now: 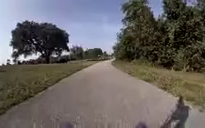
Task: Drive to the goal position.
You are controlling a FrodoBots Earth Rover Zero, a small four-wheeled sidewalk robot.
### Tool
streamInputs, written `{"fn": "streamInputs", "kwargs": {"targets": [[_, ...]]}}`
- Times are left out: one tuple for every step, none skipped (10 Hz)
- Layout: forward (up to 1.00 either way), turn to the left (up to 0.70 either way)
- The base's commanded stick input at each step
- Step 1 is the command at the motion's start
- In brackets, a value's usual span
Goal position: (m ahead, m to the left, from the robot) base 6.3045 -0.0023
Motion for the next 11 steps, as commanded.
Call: {"fn": "streamInputs", "kwargs": {"targets": [[1.00, 0.02], [1.00, 0.02], [1.00, 0.02], [1.00, 0.02], [1.00, 0.02], [1.00, 0.02], [1.00, 0.02], [1.00, 0.02], [1.00, 0.02], [1.00, 0.02], [1.00, 0.02]]}}
